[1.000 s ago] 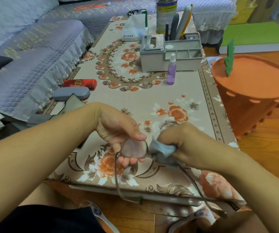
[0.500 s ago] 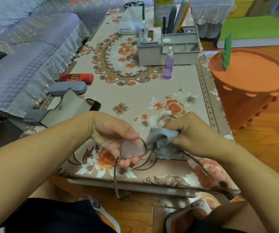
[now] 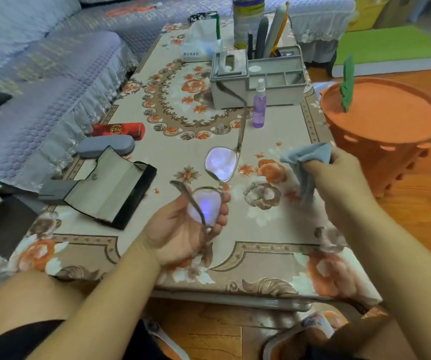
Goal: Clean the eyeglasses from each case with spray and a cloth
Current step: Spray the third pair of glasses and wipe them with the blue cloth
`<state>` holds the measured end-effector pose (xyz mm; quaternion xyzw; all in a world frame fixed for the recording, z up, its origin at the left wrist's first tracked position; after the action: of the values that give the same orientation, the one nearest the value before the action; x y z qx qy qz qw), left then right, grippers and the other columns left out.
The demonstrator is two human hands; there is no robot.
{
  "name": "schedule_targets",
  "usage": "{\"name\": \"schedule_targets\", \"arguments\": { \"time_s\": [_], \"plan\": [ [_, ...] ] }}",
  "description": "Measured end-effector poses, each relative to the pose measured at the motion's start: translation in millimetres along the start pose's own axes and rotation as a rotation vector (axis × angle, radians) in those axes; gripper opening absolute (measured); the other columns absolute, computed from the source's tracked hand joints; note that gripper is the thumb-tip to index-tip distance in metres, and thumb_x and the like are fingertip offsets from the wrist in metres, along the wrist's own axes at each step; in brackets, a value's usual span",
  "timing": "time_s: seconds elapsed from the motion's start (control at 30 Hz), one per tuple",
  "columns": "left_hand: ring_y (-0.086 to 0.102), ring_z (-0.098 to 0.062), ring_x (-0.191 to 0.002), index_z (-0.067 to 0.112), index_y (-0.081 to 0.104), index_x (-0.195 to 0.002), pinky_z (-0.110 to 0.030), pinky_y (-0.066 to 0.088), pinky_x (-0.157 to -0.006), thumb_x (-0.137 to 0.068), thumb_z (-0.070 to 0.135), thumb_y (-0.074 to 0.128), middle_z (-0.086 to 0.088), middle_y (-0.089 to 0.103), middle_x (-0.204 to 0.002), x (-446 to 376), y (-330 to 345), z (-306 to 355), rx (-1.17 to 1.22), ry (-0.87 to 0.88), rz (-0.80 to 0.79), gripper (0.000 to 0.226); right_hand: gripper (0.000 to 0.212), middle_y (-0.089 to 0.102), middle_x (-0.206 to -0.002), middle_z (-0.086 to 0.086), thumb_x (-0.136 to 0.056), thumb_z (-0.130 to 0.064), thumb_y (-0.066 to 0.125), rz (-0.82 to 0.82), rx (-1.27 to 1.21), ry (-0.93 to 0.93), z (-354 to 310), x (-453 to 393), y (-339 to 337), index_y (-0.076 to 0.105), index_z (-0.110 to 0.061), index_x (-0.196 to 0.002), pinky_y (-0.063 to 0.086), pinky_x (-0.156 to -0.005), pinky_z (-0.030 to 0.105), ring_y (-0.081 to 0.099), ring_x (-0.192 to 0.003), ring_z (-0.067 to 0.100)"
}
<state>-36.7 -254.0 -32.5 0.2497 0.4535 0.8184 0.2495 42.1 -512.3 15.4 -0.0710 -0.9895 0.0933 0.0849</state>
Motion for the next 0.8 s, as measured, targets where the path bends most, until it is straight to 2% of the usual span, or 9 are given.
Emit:
{"name": "schedule_targets", "arguments": {
  "time_s": [0.1, 0.2, 0.27, 0.37, 0.47, 0.53, 0.63, 0.73, 0.8],
  "plan": [
    [0.065, -0.039, -0.111, -0.013, 0.046, -0.139, -0.042, 0.052, -0.102, -0.098, 0.034, 0.063, -0.029, 0.061, -0.123, -18, 5, -25, 0.183, 0.032, -0.016, 0.064, 0.019, 0.068, -0.109, 0.003, -0.096, -0.011, 0.053, 0.029, -0.144, 0.105, 6, 7, 19, 0.063, -0.024, -0.107, 0.053, -0.09, 0.041, 0.063, -0.103, 0.022],
    [0.069, -0.035, -0.104, -0.01, 0.05, -0.135, -0.039, 0.057, -0.095, -0.092, 0.036, 0.071, -0.025, 0.065, -0.117, -33, 9, -50, 0.22, 0.042, 0.014, 0.066, 0.018, 0.063, -0.083, 0.002, -0.092, -0.007, 0.052, 0.103, -0.309, 0.145, 1, 12, 27, 0.059, -0.02, -0.082, 0.048, -0.07, 0.033, 0.061, -0.079, 0.018],
    [0.071, -0.034, -0.1, -0.01, 0.054, -0.133, -0.038, 0.059, -0.091, -0.088, 0.035, 0.075, -0.025, 0.066, -0.113, -42, 12, -59, 0.204, 0.048, 0.06, 0.067, 0.01, 0.056, -0.073, 0.007, -0.087, -0.008, 0.055, 0.04, -0.158, 0.082, -3, 14, 34, 0.056, -0.015, -0.08, 0.038, -0.055, 0.026, 0.054, -0.065, 0.021],
    [0.072, -0.032, -0.096, -0.009, 0.056, -0.131, -0.038, 0.061, -0.086, -0.082, 0.035, 0.08, -0.024, 0.067, -0.111, -47, 13, -61, 0.187, 0.082, 0.112, 0.07, 0.011, 0.056, -0.078, 0.004, -0.09, -0.018, 0.065, -0.099, 0.193, -0.033, -8, 13, 35, 0.057, -0.018, -0.083, 0.035, -0.042, 0.017, 0.05, -0.064, 0.015],
    [0.073, -0.033, -0.096, -0.007, 0.053, -0.134, -0.039, 0.062, -0.085, -0.08, 0.033, 0.083, -0.023, 0.068, -0.113, -41, 9, -53, 0.224, 0.095, 0.116, 0.073, 0.016, 0.052, -0.093, 0.01, -0.084, -0.024, 0.066, -0.035, 0.61, -0.303, -19, 2, 16, 0.054, -0.02, -0.074, 0.031, -0.058, 0.027, 0.05, -0.082, 0.023],
    [0.072, -0.033, -0.097, -0.007, 0.055, -0.132, -0.038, 0.062, -0.086, -0.08, 0.033, 0.083, -0.023, 0.068, -0.112, -36, 5, -45, 0.229, 0.115, 0.124, 0.071, 0.019, 0.047, -0.094, 0.006, -0.083, -0.021, 0.065, -0.014, 0.723, -0.415, -31, -4, 1, 0.05, -0.024, -0.072, 0.03, -0.068, 0.029, 0.046, -0.087, 0.022],
    [0.071, -0.031, -0.103, -0.008, 0.059, -0.129, -0.037, 0.06, -0.09, -0.084, 0.033, 0.08, -0.021, 0.067, -0.115, -32, 4, -32, 0.237, 0.151, 0.11, 0.065, 0.025, 0.051, -0.084, -0.006, -0.089, -0.011, 0.065, -0.088, 0.509, -0.423, -42, -5, -16, 0.051, -0.027, -0.076, 0.038, -0.062, 0.017, 0.049, -0.073, 0.004],
    [0.07, -0.031, -0.105, -0.006, 0.057, -0.131, -0.038, 0.061, -0.088, -0.084, 0.032, 0.08, -0.021, 0.067, -0.118, -30, 7, -23, 0.238, 0.177, 0.114, 0.065, 0.028, 0.065, -0.093, -0.002, -0.092, -0.001, 0.064, -0.3, 0.003, -0.312, -48, 0, -18, 0.066, -0.028, -0.095, 0.055, -0.074, 0.03, 0.065, -0.087, 0.013],
    [0.071, -0.032, -0.103, -0.005, 0.052, -0.135, -0.039, 0.061, -0.086, -0.081, 0.032, 0.082, -0.022, 0.067, -0.116, -30, 8, -18, 0.226, 0.188, 0.124, 0.072, 0.033, 0.069, -0.102, -0.003, -0.093, 0.0, 0.061, -0.258, 0.119, -0.306, -42, -4, -20, 0.066, -0.029, -0.109, 0.055, -0.075, 0.028, 0.068, -0.097, 0.018]
  ]
}}
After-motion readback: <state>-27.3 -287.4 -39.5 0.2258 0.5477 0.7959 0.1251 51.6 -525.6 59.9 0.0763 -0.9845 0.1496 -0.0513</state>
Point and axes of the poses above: each hand's wrist, its own x-axis away from the middle knuckle, its own y-axis out of the palm, z = x × y, the point moved 3 cm from there along -x, towards the middle knuckle
